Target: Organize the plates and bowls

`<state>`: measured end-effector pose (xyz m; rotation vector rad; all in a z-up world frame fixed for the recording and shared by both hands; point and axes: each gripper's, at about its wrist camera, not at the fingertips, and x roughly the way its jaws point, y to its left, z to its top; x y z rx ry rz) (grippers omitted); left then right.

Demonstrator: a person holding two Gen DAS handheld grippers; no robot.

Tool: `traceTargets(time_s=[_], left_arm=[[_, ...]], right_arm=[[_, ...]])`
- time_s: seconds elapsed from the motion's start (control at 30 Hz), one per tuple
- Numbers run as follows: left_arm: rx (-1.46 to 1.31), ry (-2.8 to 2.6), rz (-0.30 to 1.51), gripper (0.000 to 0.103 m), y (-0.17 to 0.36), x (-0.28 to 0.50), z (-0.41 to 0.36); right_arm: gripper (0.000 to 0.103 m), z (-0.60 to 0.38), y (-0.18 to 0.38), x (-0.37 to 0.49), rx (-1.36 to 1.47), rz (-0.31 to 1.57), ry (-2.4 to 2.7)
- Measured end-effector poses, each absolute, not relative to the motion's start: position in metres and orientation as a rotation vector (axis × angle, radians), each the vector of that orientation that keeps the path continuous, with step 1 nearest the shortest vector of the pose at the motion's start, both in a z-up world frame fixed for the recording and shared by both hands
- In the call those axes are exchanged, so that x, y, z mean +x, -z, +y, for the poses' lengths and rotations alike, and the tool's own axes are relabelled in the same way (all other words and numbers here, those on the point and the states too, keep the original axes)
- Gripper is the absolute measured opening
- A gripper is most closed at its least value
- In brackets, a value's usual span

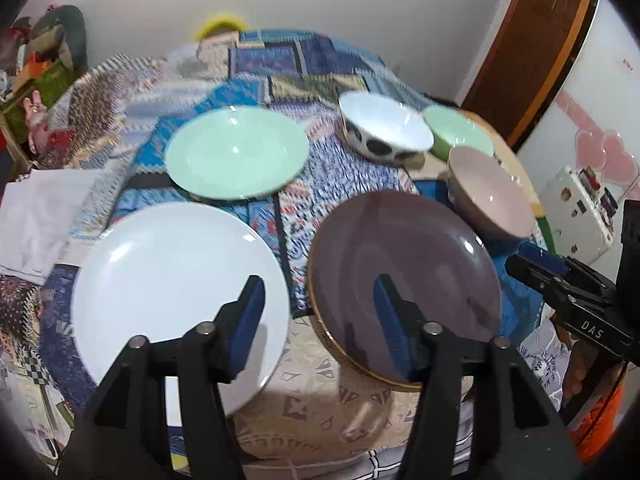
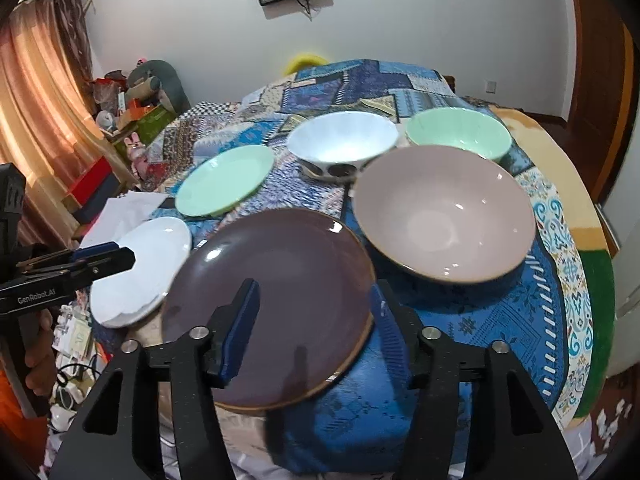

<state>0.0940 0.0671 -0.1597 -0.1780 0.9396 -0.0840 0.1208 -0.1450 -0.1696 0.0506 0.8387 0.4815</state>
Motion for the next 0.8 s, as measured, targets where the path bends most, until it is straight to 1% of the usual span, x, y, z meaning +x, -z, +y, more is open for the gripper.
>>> traceTargets(time_s=[0.1,0.17,0.23,0.27,0.3,0.57,0.8], left_arm=[[-0.185,0.057,0.897,0.068,0.149,0.084,0.081],[-0.2,0.036,0.883,0.081,0.145,0.079,0.092],[-0.217,0.011,0.868,0.084,0.142,0.074,0.106],[-0.221,-0.002,0.865,0.085,0.142,0.071,0.111],[-0.227,-0.02,0.864,0.086,0.143,0.068,0.12],[-0.254,-0.138,0.881,0.086,0.159,0.052,0.169],[-0.297,-0.207,0.927,0.086,0.184,0.046,0.205]], right_arm=[[0.063,-0.132,0.162,0.121,0.032,0.816,-0.503],[0.068,-0.122,0.158,0.119,0.007,0.798,-0.521],[0.073,-0.109,0.155,0.118,-0.013,0.785,-0.534],[0.076,-0.104,0.155,0.119,-0.02,0.782,-0.542],[0.077,-0.097,0.155,0.12,-0.028,0.779,-0.552],[0.077,-0.052,0.167,0.132,-0.075,0.816,-0.614],[0.077,-0.011,0.177,0.148,-0.132,0.868,-0.666]])
